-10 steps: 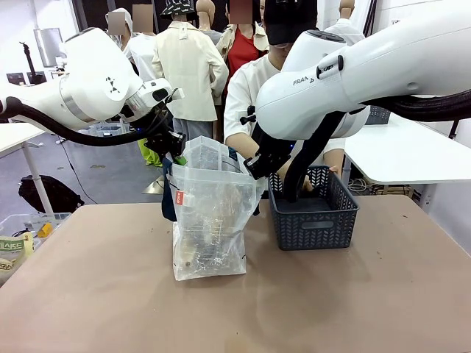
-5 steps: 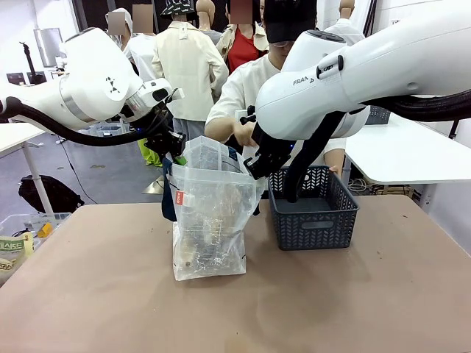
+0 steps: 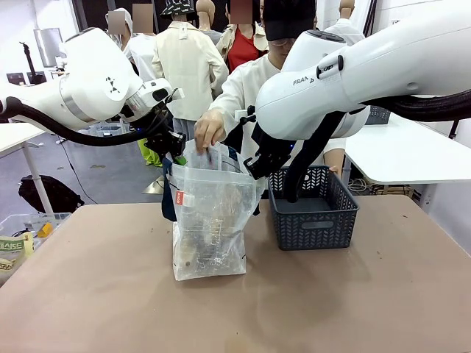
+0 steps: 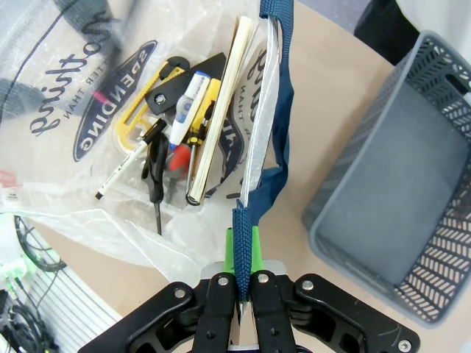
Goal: Transfer purchased items from the store into the shopping bag.
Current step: Move the Reusable shopping bag to the right side of the table.
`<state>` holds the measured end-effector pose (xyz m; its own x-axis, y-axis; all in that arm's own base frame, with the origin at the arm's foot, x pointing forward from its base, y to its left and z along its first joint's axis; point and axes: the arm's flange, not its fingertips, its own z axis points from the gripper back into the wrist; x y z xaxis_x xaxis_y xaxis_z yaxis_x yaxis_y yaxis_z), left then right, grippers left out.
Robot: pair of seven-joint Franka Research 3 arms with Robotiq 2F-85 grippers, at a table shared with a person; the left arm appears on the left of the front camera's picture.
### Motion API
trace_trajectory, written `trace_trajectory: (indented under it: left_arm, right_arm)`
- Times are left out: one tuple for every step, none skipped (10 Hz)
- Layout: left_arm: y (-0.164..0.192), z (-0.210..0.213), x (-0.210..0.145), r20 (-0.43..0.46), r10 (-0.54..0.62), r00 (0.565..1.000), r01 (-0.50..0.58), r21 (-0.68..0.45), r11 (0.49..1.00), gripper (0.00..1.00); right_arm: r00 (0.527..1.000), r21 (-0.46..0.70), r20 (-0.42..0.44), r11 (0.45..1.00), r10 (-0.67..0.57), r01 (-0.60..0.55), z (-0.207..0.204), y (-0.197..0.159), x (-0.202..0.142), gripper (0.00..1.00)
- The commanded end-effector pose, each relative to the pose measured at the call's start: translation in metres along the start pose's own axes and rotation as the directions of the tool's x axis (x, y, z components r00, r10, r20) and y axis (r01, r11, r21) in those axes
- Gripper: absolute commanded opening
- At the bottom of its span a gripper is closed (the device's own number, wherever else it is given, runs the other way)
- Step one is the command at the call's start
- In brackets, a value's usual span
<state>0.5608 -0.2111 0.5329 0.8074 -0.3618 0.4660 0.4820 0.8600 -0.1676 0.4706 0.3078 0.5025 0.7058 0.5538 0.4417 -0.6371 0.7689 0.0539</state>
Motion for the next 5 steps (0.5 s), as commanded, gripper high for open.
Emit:
trace_trajectory:
  left_arm:
    - [0.0013, 0.0018, 0.0004, 0.003, -0.003, 1.0, 0.003, 0.002, 1.0, 0.0]
    - [0.0013, 0.0018, 0.0004, 0.003, -0.003, 1.0, 0.003, 0.002, 1.0, 0.0]
    - [0.0013, 0.0018, 0.0004, 0.003, -0.003, 1.0, 0.003, 0.002, 1.0, 0.0]
    - [0.0013, 0.0018, 0.0004, 0.003, -0.003, 1.0, 0.003, 0.002, 1.0, 0.0]
    - [0.0013, 0.0018, 0.0004, 0.003, -0.003, 1.0, 0.003, 0.002, 1.0, 0.0]
  right_arm:
    - [1.0, 0.002, 0.0, 1.0, -0.003, 0.003, 0.0004, -0.0002, -0.0002, 0.0]
    - [1.0, 0.002, 0.0, 1.0, -0.003, 0.003, 0.0004, -0.0002, -0.0002, 0.0]
    - [1.0, 0.002, 0.0, 1.0, -0.003, 0.003, 0.0004, -0.0002, -0.0002, 0.0]
    - [1.0, 0.002, 0.0, 1.0, -0.003, 0.003, 0.0004, -0.0002, -0.0002, 0.0]
    - [1.0, 0.002, 0.0, 1.0, -0.003, 0.003, 0.0004, -0.0002, -0.0002, 0.0]
